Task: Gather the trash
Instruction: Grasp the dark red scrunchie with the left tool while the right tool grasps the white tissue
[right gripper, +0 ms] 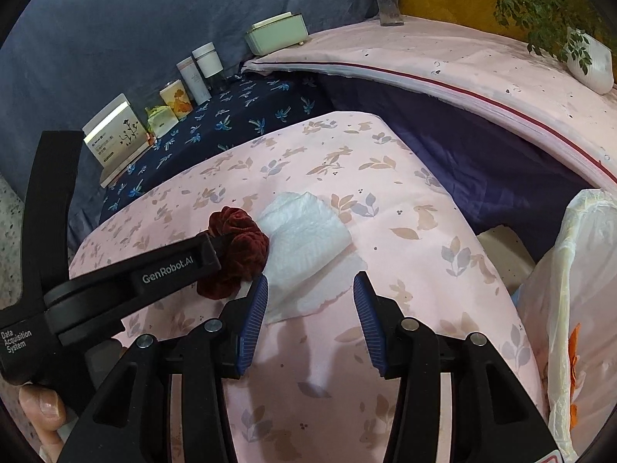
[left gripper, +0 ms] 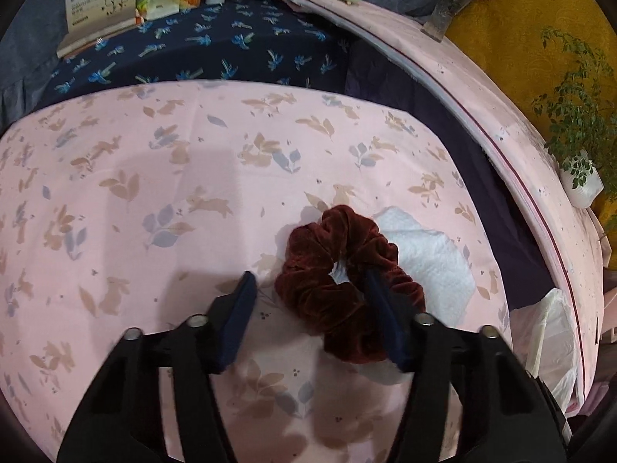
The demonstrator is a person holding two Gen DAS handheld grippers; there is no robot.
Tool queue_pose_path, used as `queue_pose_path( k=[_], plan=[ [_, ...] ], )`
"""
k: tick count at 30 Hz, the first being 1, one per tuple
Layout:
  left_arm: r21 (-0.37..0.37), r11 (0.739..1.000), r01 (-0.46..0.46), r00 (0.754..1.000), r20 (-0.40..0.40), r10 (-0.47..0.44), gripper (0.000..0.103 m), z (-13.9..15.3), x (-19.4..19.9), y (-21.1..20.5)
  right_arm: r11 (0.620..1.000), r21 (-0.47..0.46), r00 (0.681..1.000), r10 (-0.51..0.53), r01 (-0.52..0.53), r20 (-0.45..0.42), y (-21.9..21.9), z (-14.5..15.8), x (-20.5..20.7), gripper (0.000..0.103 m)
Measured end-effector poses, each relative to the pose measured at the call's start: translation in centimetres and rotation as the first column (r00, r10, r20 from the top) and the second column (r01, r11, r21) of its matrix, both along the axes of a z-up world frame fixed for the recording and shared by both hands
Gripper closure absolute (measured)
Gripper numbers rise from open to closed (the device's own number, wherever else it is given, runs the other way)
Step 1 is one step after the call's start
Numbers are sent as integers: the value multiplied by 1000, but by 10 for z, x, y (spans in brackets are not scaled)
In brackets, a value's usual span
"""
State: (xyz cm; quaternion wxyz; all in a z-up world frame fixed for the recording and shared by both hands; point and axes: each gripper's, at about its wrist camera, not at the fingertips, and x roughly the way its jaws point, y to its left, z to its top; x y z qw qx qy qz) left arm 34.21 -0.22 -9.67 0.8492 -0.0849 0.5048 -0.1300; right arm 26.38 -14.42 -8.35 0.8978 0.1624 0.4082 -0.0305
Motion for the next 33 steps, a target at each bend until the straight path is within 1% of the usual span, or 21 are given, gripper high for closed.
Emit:
queue_pose_path(
  k=[1,2,3,6,7,8,10,11,12,13,20,25,33],
  plan=[
    [5,1000,4,1000,11,-4,59,0,-2,0,1000,1,1000,3,-3,-1,1,-1,2,57],
    [3,1000,18,1000,10,-18,71,0,-3,-2,1000,1,1000,7,-7,-3,2,-2,4,57],
    [8,1000,24,1000,11,-24,78,-1,-5,-2,1000,2,1000,12,-12,-5,3,-4,6,57],
    [4,1000,21,1000,18,-21,84,-2,-10,2,1000,-11,999,27,-27,-17,10,-11,12,57],
    [4,1000,23,1000,21,-23,85,-2,-12,3,1000,-11,999,29,-29,-25,11,-15,14,60],
    [6,1000,21,999,24,-21,85,-2,-15,5,999,-10,999,34,-34,-32,12,-17,15,66],
    [11,1000,19,999,30,-19,86,-2,-20,7,999,-25,998,41,-42,-41,16,-21,17,71],
    [9,1000,18,999,27,-18,87,-2,-22,9,998,-39,998,48,-50,-38,17,-21,15,85],
    [7,1000,19,1000,25,-19,87,-2,-24,10,997,-31,997,67,-68,-43,19,-21,15,91],
    [7,1000,18,1000,24,-18,87,-2,-27,12,997,-18,996,75,-76,-47,20,-22,14,94],
    [8,1000,13,1000,22,-14,87,-1,-58,21,998,-1,997,69,-69,-47,22,-18,-13,97],
    [6,1000,12,1000,17,-12,87,0,-85,25,999,10,998,44,-44,-43,18,-15,-43,97],
    [21,999,33,999,7,-33,87,1,-135,24,998,60,999,-2,5,-53,3,-13,-97,97]
  ],
)
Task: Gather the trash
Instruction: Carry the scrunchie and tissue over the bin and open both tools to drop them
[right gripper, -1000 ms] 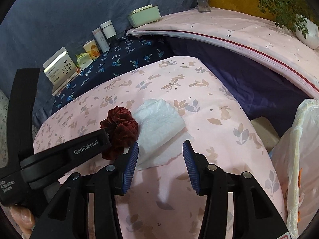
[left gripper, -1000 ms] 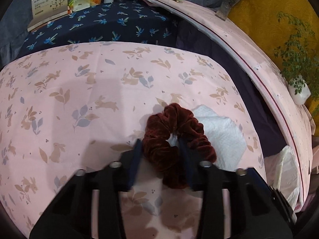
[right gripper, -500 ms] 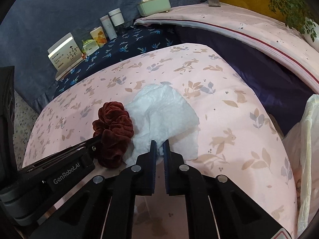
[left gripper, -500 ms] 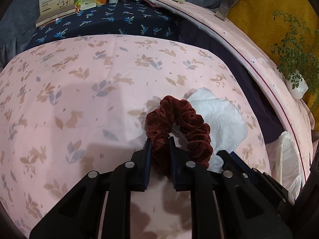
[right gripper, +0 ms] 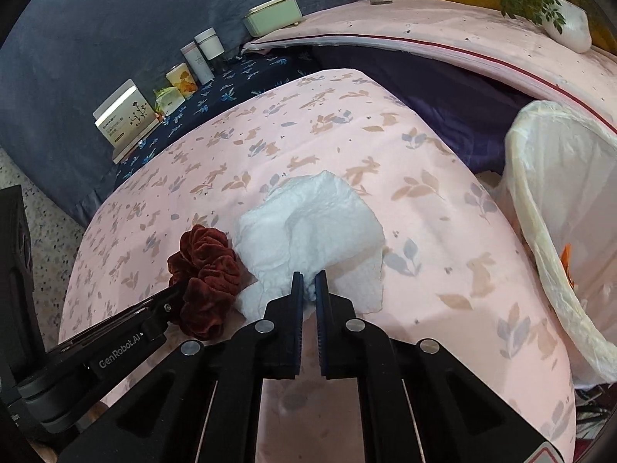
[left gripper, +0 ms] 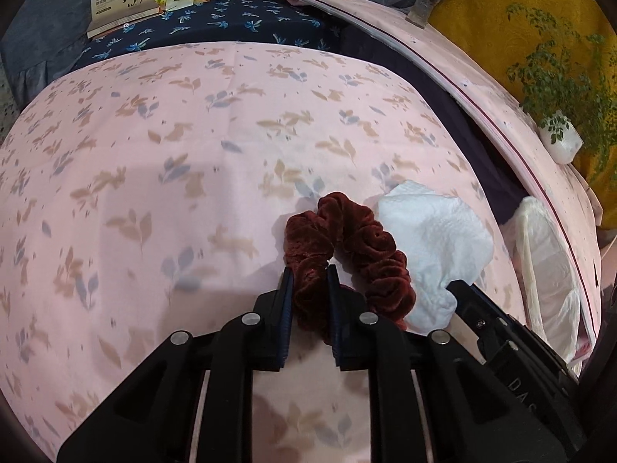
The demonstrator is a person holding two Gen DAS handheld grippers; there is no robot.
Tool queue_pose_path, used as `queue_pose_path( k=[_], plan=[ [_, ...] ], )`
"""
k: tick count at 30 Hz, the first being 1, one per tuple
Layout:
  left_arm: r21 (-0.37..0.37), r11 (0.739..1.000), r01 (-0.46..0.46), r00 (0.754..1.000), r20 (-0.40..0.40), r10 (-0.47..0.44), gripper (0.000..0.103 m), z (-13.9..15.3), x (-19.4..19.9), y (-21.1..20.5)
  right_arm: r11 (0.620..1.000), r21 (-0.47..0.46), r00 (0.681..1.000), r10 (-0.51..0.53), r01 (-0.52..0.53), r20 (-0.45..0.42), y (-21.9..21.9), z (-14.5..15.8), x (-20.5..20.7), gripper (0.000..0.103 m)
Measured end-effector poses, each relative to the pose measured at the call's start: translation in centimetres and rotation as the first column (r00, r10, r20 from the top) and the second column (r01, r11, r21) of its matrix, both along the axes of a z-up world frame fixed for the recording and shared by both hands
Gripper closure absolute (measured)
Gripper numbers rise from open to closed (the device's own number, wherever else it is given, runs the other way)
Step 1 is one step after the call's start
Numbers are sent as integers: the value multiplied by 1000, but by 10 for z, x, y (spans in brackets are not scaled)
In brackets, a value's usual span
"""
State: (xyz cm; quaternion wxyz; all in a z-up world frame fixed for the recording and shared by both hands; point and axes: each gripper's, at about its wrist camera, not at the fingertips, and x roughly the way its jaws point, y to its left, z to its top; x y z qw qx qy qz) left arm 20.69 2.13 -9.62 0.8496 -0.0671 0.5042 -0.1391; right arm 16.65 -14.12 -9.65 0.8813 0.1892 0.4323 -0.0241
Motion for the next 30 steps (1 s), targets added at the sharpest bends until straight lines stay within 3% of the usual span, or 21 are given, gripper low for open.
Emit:
queue_pose_path(
  k=[14,30],
  plan=[
    [26,998,63,996,54,-64,88,30,-68,-30,998,-2,991,-68,69,114,-33,53,-71,97],
    [39,979,199,967,155,-202,88,85,-101,-98,977,17,948,-212,214,239,-106,106,-125,97]
  ],
)
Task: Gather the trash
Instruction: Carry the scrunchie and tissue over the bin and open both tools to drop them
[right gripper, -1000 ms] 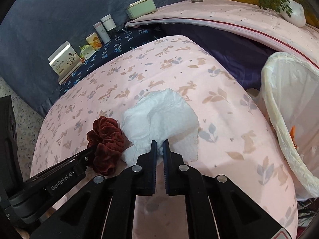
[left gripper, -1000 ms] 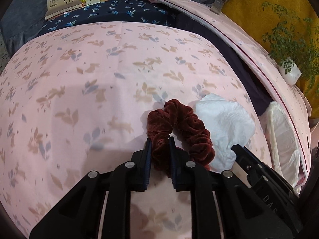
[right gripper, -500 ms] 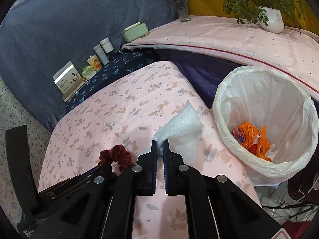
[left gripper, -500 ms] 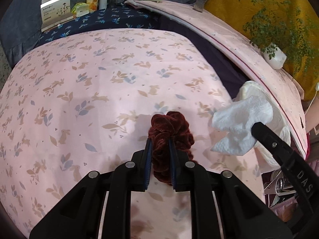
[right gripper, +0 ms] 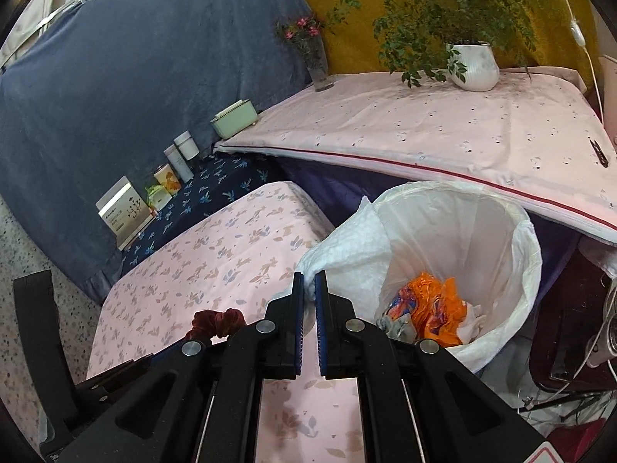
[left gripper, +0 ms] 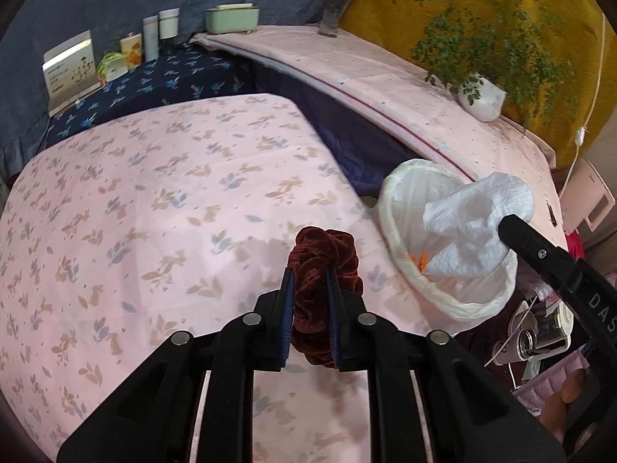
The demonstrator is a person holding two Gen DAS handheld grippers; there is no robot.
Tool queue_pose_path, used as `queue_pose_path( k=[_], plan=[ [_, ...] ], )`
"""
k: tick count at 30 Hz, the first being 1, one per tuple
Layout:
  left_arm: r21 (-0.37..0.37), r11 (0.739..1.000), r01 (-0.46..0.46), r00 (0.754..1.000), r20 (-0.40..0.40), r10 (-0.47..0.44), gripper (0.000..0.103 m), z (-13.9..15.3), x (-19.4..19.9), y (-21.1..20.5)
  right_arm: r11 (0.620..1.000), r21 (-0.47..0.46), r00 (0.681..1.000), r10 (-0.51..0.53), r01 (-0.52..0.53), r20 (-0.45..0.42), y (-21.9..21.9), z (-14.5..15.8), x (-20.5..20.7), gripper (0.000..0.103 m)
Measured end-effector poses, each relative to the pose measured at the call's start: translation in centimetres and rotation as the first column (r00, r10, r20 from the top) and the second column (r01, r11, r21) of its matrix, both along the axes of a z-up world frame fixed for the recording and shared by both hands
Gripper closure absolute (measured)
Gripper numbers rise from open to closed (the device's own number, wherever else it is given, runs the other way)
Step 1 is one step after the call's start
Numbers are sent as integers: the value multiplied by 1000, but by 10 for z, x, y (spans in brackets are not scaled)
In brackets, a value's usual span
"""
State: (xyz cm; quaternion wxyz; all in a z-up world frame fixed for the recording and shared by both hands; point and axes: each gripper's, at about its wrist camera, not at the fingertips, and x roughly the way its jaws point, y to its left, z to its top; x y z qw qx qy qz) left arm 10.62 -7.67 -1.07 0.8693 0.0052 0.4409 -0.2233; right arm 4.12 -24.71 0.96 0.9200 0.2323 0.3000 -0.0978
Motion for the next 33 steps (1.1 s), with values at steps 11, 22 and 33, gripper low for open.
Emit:
queue_pose_path(
  k=[11,22,33],
  plan=[
    [-7,990,143,989,36,-143,88,25,-7,-75,995,0,995,-98,98,13,-55,3,-22,97],
    [-4,974,227,973,39,-227,80,16,8,-139,991,-14,991,-133,133,-13,-95,-5,-14,97],
    [63,985,158,985,64,-162,45,4,21,-141,993,-10,992,-116,115,-41,-103,-17,9,96]
  ],
)
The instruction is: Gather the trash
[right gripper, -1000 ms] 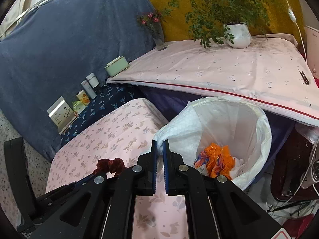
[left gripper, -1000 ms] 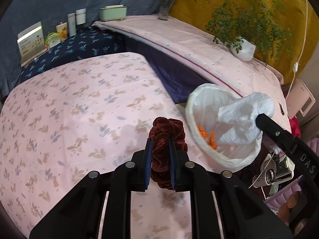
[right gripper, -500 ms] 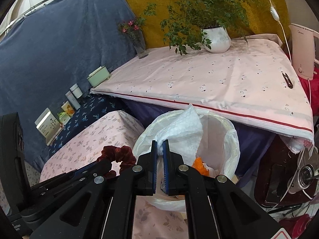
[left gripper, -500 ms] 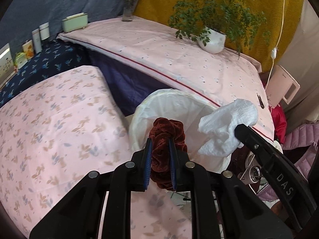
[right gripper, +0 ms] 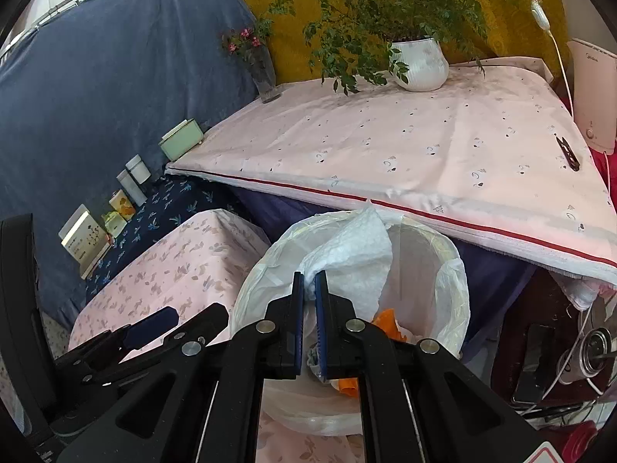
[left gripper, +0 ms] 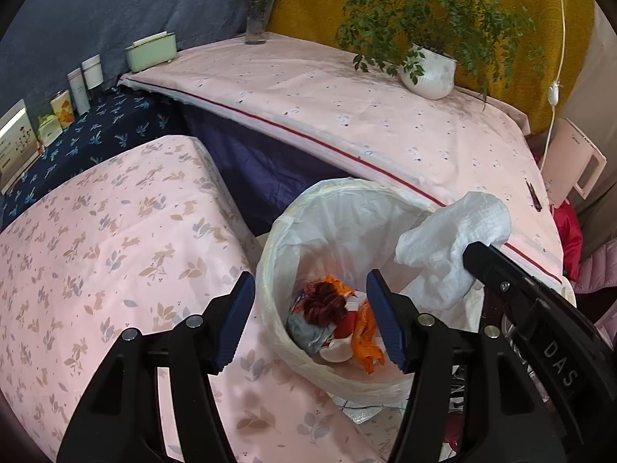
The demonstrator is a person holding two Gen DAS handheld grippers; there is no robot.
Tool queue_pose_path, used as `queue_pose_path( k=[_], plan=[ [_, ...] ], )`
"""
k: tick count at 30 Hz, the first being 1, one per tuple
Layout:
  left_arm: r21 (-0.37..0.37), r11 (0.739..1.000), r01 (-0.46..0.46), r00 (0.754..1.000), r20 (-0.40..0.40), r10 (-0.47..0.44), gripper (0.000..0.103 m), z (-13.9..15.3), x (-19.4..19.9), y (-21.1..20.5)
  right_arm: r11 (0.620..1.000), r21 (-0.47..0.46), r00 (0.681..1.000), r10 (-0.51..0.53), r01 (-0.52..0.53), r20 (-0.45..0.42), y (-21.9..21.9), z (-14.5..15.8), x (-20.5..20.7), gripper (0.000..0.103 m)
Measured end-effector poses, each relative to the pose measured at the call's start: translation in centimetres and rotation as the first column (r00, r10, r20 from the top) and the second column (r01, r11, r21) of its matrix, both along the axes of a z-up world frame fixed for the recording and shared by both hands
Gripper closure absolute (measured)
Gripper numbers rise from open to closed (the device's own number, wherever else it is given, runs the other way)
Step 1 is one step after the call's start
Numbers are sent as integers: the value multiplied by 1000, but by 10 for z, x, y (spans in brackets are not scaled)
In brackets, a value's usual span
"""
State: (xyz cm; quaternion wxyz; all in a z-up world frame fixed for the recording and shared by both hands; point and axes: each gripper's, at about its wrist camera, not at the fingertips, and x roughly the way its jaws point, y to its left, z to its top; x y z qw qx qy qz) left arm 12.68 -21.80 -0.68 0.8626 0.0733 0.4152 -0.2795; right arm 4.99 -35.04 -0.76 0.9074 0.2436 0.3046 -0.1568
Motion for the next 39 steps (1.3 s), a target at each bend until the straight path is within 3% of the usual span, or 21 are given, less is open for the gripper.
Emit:
queue_pose_path(
  k=[10,27,39],
  plan=[
    [51,996,-70,995,69,67,31,-2,-3,22,1000,-10,1000,14,-14,-24,11,-5,10,89],
    [47,989,-138,989,54,135,23,-2,-15,59,995,-88,995,46,-54,-92,31,8,-7,44],
    [49,983,-177,984,39,175,19,-6,-24,83,974,-207,984,54,-90,-172,56,10,-19,35]
  ],
)
